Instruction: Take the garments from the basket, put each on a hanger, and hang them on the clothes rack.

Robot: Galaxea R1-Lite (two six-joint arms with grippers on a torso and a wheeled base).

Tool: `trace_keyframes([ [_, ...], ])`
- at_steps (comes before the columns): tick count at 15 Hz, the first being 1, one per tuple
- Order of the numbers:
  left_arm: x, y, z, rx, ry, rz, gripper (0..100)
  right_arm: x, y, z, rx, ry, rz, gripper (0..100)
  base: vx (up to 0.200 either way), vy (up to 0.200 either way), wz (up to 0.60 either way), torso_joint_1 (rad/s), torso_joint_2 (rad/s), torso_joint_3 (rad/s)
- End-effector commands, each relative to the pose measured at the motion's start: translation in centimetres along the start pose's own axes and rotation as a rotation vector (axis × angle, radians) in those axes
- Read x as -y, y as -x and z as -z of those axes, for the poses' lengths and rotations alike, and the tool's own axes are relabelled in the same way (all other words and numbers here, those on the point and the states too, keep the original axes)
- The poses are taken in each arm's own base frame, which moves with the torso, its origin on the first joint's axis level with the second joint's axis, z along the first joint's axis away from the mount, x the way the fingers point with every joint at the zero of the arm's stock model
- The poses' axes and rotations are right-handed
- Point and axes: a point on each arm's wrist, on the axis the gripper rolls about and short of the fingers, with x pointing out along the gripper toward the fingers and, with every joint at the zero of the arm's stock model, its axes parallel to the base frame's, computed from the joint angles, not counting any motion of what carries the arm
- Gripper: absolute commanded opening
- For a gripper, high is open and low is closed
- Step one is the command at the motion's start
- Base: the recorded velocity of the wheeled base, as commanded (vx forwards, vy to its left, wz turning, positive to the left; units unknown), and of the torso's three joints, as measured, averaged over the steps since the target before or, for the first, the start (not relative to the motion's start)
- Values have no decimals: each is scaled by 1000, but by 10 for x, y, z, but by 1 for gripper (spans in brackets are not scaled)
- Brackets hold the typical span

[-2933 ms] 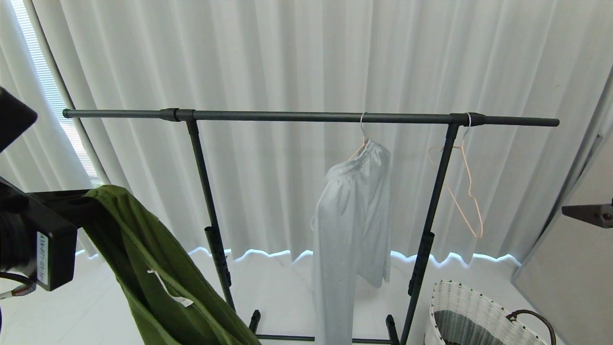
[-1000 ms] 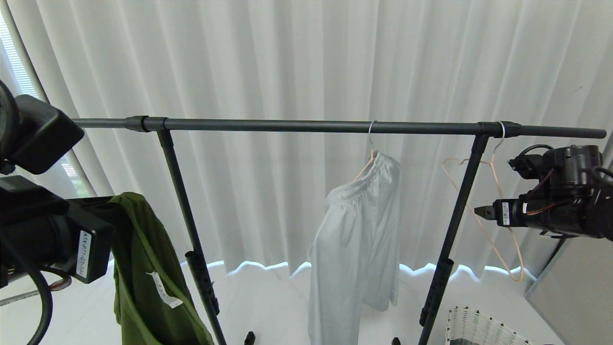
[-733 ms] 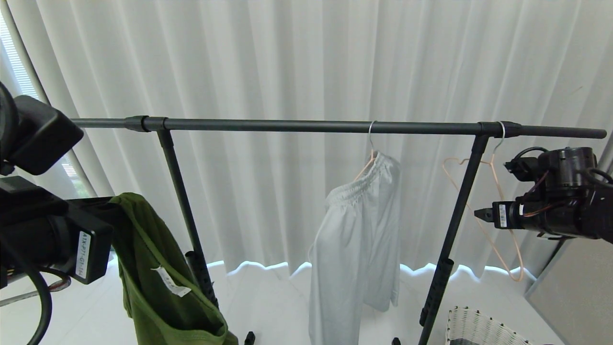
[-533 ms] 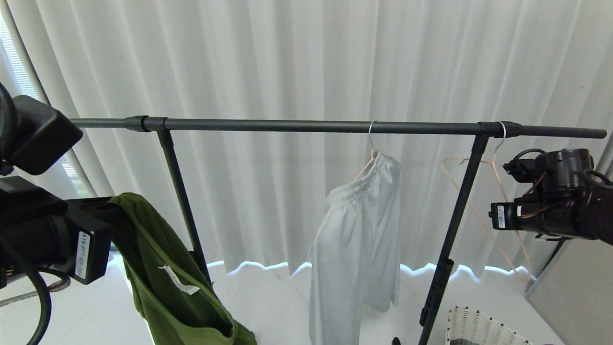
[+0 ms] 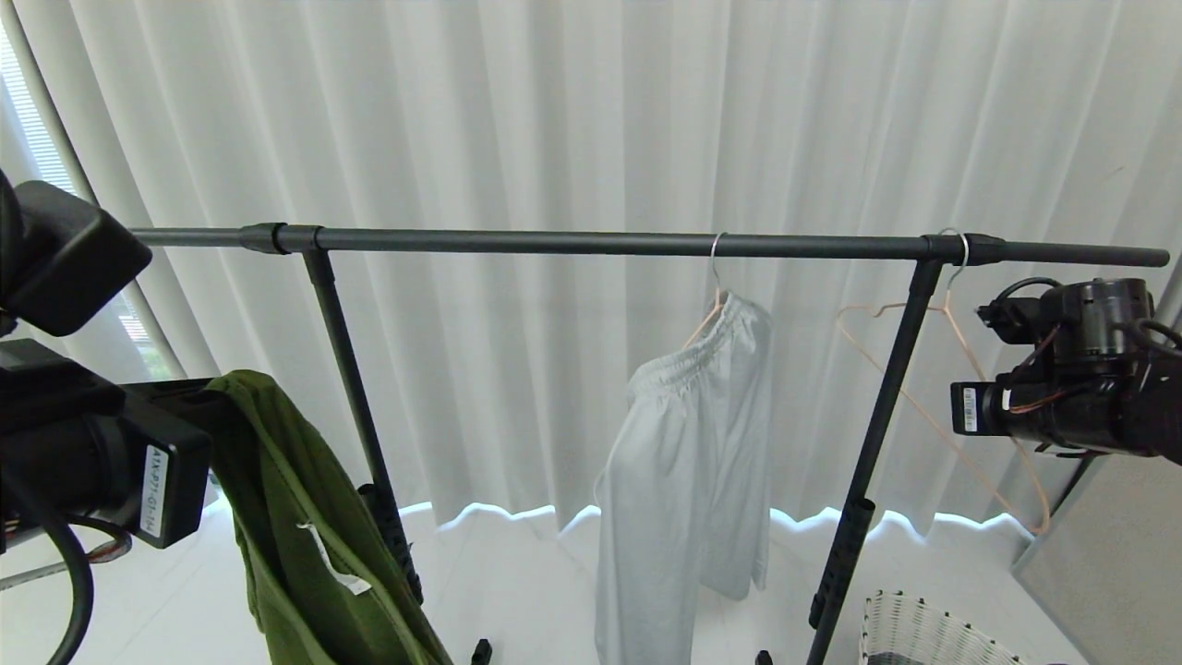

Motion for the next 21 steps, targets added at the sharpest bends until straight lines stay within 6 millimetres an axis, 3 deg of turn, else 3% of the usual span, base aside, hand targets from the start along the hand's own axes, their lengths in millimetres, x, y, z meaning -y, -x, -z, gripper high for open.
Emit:
trace_keyframes([
  [1,0,1,0,5,2,0,0,1,12,-7,40,-11,-2,0,0,0,0,0,0,0],
  [6,-1,4,4,6,2,-1,0,3,38,-14,106,-27,16,0,0,0,0,0,0,0],
  [15,-1,6,5,12,-5,-2,0,12,91,9,158,-33,85,0,0,0,0,0,0,0],
  [21,0,3,4,9,-6,-2,0,17,112,31,125,-20,102,0,-200,0,0,0,5,2],
])
